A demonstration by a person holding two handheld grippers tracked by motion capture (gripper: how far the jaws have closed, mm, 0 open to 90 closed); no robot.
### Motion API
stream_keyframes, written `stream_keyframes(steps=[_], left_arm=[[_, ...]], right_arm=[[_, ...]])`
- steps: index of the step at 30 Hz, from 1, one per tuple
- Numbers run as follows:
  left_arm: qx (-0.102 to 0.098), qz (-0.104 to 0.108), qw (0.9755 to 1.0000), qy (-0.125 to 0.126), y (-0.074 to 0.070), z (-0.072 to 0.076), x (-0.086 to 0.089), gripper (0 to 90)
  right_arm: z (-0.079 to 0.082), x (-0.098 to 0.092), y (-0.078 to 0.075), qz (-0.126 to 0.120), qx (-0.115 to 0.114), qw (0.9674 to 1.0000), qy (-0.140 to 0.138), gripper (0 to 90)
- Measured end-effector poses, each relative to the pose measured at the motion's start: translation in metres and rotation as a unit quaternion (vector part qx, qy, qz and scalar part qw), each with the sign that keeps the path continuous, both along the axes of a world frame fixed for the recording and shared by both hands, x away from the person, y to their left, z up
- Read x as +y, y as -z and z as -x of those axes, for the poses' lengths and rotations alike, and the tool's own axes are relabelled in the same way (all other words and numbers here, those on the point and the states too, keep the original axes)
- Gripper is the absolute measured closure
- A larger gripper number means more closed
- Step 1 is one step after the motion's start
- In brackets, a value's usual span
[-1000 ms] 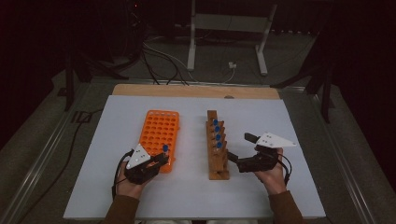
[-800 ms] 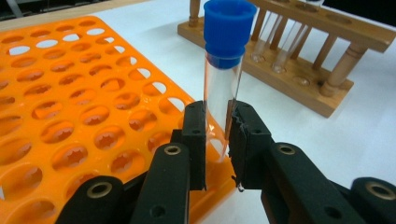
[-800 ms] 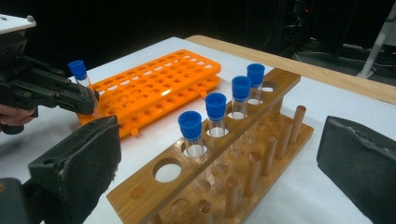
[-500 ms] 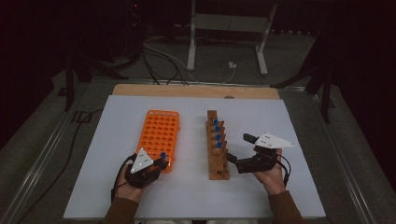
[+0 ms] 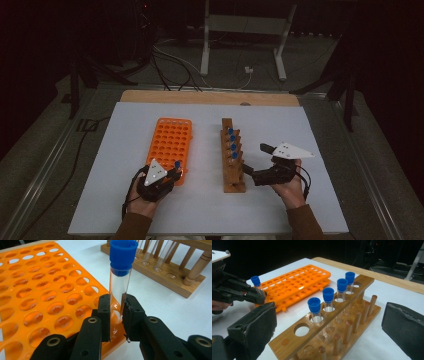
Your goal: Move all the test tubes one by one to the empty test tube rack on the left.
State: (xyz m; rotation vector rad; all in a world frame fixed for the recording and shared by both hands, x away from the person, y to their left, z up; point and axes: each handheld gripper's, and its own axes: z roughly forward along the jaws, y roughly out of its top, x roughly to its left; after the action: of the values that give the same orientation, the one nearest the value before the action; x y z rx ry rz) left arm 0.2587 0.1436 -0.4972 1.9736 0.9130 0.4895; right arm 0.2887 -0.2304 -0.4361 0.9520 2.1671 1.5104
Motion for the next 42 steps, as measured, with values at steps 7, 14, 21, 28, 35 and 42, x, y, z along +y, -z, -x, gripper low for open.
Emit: stream_keyframes(steps=[7,14,21,28,35,42], left_arm=[[0.011,0.016,0.9998,-0.003,0.000,0.001,0.001,76.4],[0.011,0.031,0.9995,0.001,-0.003,0.001,0.003,61.0],[0.014,0.067,0.9976,-0.001,-0.010,-0.002,0.014,46.3],[-0.008,0.079,0.9964,-0.030,-0.018,-0.001,0.021,15.0],[-0.012,0.085,0.9952,-0.047,-0.020,-0.003,0.026,1.1],[-0.010,0.082,0.9946,-0.062,-0.017,-0.006,0.029,1.2]], right_arm=[[0.000,0.003,0.001,0.005,0.000,1.0000,0.001,0.1],[-0.001,0.009,0.003,0.012,0.000,0.9999,-0.001,0.1],[-0.004,0.015,0.008,0.019,0.009,0.9997,-0.009,5.5],[-0.008,0.025,0.016,0.028,0.015,0.9994,-0.017,17.3],[-0.009,0.034,0.023,0.050,0.008,0.9982,-0.031,48.0],[-0.010,0.042,0.029,0.078,-0.012,0.9964,-0.030,71.7]])
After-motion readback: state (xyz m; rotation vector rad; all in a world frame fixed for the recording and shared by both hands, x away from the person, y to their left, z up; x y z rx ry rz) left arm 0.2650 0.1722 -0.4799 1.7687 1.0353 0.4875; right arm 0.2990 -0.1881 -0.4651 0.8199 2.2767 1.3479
